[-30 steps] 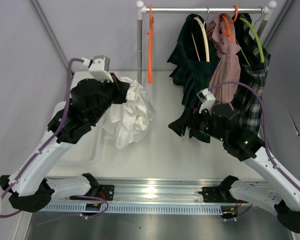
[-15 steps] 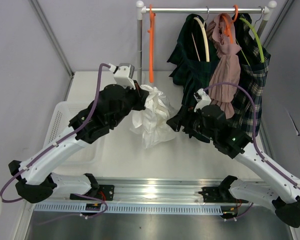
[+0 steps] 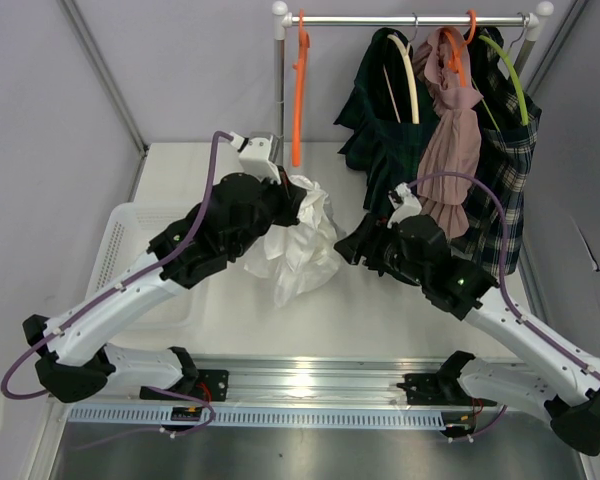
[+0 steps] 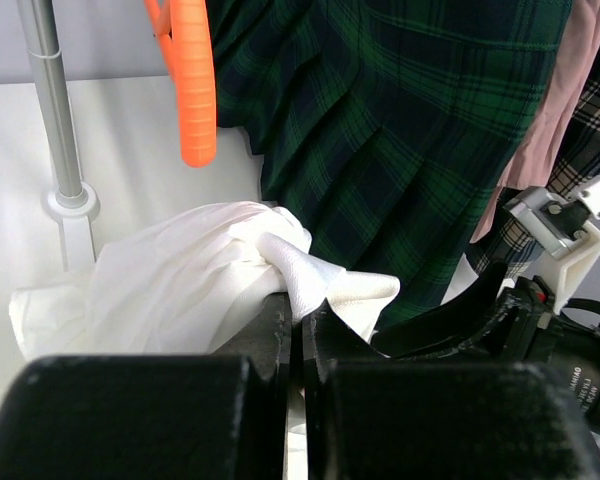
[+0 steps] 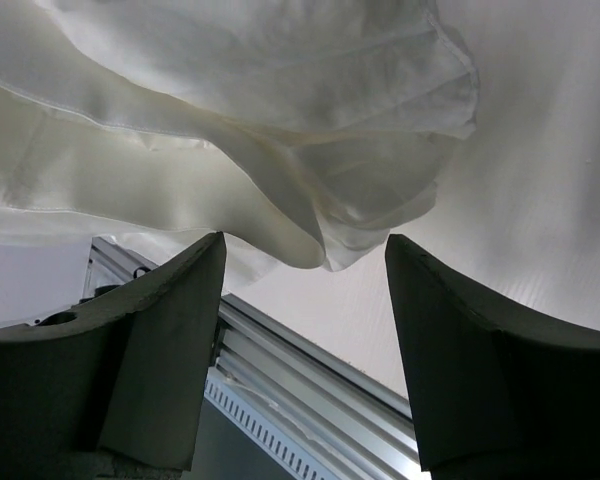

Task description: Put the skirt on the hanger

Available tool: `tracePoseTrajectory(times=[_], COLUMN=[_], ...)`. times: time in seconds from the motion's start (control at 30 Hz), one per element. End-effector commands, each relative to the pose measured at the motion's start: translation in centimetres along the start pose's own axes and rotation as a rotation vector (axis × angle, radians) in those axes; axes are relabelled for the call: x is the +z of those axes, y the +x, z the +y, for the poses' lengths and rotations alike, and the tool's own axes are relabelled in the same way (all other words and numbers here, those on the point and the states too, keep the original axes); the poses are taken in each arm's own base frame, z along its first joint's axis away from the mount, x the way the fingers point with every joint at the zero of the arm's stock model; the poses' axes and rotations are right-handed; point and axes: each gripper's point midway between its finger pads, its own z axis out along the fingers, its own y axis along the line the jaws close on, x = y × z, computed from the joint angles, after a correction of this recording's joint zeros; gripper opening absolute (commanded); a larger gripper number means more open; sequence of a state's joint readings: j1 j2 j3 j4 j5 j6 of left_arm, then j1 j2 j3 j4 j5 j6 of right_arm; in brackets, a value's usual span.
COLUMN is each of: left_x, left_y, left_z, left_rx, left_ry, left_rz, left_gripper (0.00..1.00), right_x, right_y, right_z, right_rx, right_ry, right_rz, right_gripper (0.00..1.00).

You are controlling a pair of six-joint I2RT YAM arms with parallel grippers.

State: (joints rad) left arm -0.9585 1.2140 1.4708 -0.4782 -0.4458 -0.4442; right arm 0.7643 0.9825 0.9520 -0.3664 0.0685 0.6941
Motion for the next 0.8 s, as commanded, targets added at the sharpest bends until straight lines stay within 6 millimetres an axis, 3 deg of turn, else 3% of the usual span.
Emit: tracePoseTrajectory(times=[0.0, 0.17, 0.3, 0.63, 0.77], left_x=[0.2, 0.6, 0.7, 0.6, 0.6], left_y=[-1.8, -1.0, -0.6, -0.8, -0.1], left_z=[-1.2, -1.1, -1.1, -1.6, -1.1], left_rx=[-0.05, -0.045, -0.052, -0.052, -0.05], left_ry=[0.024, 0.019, 0.023, 0.035, 0.025], left_rz=[-0.071, -0.055, -0.051, -0.056, -0.049], left_gripper=[0.0, 0.0, 0.0, 0.0, 0.0], right_x=[-1.4, -2.2, -1.7, 1.9, 2.6], right_y=[-2.2, -2.9, -2.8, 0.8, 1.9], right_z=[1.3, 1.3, 1.2, -0.6, -1.2], right_rx=[0.029, 0.026, 0.026, 0.049, 0.05], right_ry=[-0.054, -0.054, -0.042, 0.002, 0.017], right_rz=[-0.104, -0.131, -0.123, -0.015, 0.009], right_gripper=[0.7, 0.71, 0.72, 0.69, 0.62])
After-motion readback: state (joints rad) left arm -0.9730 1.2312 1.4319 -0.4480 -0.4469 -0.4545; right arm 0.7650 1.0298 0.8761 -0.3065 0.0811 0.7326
